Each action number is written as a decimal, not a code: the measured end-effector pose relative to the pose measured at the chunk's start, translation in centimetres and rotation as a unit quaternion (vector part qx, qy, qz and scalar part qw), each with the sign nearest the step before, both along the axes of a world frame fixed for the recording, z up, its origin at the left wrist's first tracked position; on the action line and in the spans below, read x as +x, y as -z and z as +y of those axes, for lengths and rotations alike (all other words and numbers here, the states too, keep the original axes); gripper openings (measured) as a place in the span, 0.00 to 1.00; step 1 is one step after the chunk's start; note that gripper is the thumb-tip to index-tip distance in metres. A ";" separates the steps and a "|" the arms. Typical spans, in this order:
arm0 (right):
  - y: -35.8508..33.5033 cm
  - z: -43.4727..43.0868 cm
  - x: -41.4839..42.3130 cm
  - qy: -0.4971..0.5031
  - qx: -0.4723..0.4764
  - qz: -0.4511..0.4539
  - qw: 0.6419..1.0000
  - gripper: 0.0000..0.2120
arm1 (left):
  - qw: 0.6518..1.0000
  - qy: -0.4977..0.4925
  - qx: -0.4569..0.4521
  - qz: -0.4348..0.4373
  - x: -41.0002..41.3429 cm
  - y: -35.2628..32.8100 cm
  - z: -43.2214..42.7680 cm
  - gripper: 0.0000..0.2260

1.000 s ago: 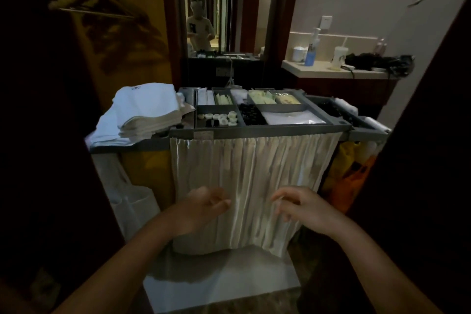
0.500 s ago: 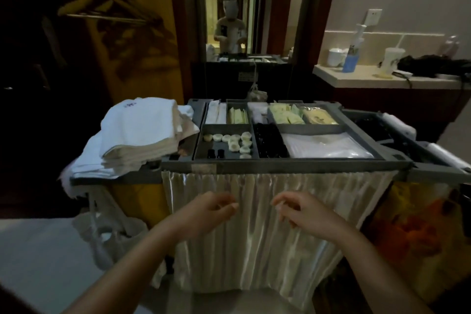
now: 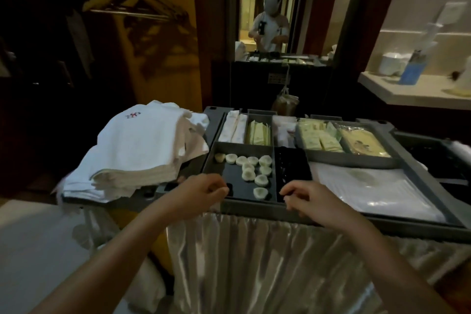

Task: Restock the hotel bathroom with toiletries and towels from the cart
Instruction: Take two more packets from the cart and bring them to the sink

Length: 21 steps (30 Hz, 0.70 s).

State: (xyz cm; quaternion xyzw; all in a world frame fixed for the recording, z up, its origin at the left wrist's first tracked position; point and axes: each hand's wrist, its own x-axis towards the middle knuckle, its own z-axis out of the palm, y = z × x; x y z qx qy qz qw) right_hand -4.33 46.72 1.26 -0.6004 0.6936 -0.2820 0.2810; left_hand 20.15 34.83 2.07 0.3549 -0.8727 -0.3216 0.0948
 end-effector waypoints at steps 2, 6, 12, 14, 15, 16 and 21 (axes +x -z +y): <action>0.1 -1.9 -0.5 0.001 0.005 0.003 1.000 0.05 | 1.000 -0.006 0.000 0.006 -0.3 0.3 -2.2 0.06; 0.4 -5.7 -1.5 0.007 0.018 0.014 1.000 0.04 | 1.000 0.012 -0.020 0.007 -1.5 0.7 -6.8 0.04; 0.4 -11.5 -2.7 0.035 0.038 0.036 0.998 0.04 | 0.998 0.051 0.017 0.014 -3.7 0.3 -13.7 0.06; 0.4 -13.0 -3.1 0.053 0.047 0.035 0.997 0.04 | 0.998 0.068 0.012 0.011 -4.6 0.1 -15.8 0.06; 0.4 -13.6 -3.4 0.062 0.051 0.033 0.996 0.04 | 0.997 0.074 0.009 0.010 -5.1 0.1 -16.7 0.06; 0.5 -14.2 -3.7 0.068 0.054 0.034 0.996 0.04 | 0.997 0.080 0.009 0.009 -5.7 0.1 -17.5 0.06; 1.0 -17.0 -5.8 0.093 0.068 0.034 0.993 0.03 | 0.995 0.096 0.036 0.015 -9.1 0.8 -20.8 0.07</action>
